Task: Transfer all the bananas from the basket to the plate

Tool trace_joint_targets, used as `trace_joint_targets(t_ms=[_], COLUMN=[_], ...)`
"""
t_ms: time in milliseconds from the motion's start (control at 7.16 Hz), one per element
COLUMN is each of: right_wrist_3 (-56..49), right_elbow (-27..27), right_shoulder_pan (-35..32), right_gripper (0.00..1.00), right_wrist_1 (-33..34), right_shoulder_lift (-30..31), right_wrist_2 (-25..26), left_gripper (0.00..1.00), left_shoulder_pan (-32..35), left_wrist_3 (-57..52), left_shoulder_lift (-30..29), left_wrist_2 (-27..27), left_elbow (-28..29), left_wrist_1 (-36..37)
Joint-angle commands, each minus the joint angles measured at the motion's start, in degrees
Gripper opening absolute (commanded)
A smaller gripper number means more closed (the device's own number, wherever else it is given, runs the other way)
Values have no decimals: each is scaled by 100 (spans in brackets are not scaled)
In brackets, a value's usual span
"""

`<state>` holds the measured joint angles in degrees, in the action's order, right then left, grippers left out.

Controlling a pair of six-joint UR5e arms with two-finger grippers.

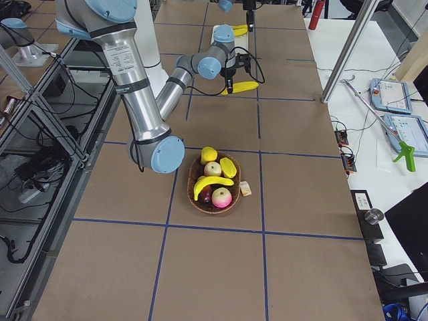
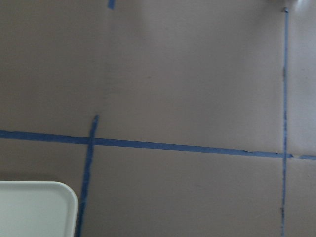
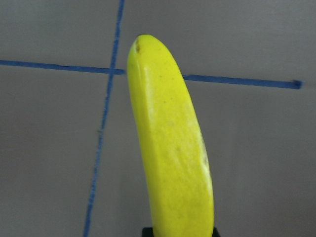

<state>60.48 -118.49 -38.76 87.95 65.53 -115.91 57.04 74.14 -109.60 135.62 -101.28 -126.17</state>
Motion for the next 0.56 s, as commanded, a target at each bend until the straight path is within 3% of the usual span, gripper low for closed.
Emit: trace_joint_targets(t_ms=[0, 140, 419], right_wrist_3=[900, 1243, 1554], right_elbow=[735, 1070, 1389], right_shoulder_pan=[595, 885, 1081], right_gripper=[4, 4, 4], right_wrist_1=[-1318, -1621, -1597], right_shoulder_lift=[-556, -872, -1366], right_wrist_2=[469, 1039, 1334], left_gripper=[100, 100, 99], left_shoulder_pan=[-279, -394, -683], left_wrist_3=[1229, 1443, 1673], left_shoulder_lift=[-700, -833, -1176], left_wrist_2=[-61, -149, -359], left_elbow=[82, 91, 144], left_wrist_1=[13, 13, 39])
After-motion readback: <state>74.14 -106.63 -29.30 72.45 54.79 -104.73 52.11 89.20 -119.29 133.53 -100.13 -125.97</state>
